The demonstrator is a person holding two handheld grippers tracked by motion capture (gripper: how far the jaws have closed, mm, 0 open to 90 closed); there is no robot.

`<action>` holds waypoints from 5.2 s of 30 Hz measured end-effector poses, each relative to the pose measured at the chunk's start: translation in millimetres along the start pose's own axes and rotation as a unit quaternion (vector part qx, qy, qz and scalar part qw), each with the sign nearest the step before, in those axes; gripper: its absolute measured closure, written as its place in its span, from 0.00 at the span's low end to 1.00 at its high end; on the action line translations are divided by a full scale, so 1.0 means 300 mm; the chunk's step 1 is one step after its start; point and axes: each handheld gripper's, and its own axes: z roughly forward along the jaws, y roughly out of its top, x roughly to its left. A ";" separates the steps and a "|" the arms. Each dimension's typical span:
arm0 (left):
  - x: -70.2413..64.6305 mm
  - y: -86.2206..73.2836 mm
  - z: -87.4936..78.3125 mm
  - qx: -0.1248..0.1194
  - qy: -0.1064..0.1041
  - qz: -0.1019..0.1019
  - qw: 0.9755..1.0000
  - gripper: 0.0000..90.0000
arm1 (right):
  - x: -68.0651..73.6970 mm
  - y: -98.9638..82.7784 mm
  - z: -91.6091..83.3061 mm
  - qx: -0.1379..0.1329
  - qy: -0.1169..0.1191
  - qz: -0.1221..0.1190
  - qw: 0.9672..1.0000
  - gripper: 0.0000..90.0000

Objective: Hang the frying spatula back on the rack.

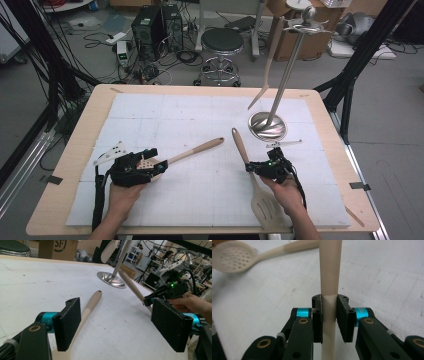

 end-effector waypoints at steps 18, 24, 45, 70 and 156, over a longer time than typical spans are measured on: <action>0.000 0.004 -0.005 -0.003 0.002 0.000 1.000 0.28 | 0.001 0.002 0.060 0.035 -0.030 0.005 0.999 0.85; -0.001 0.004 -0.005 -0.004 0.002 -0.001 1.000 0.28 | 0.009 0.013 0.070 0.053 -0.038 -0.009 0.998 0.85; -0.002 0.000 0.000 0.001 0.002 0.000 1.000 0.28 | 0.044 0.018 0.087 0.066 -0.071 -0.049 0.994 0.85; 0.000 -0.003 0.005 0.000 -0.006 -0.001 1.000 0.28 | -0.019 0.019 -0.114 -0.082 -0.010 0.016 0.996 0.86; 0.002 0.003 -0.006 -0.007 -0.006 -0.002 1.000 0.28 | 0.072 0.449 -0.571 -0.276 -0.035 0.002 0.961 0.86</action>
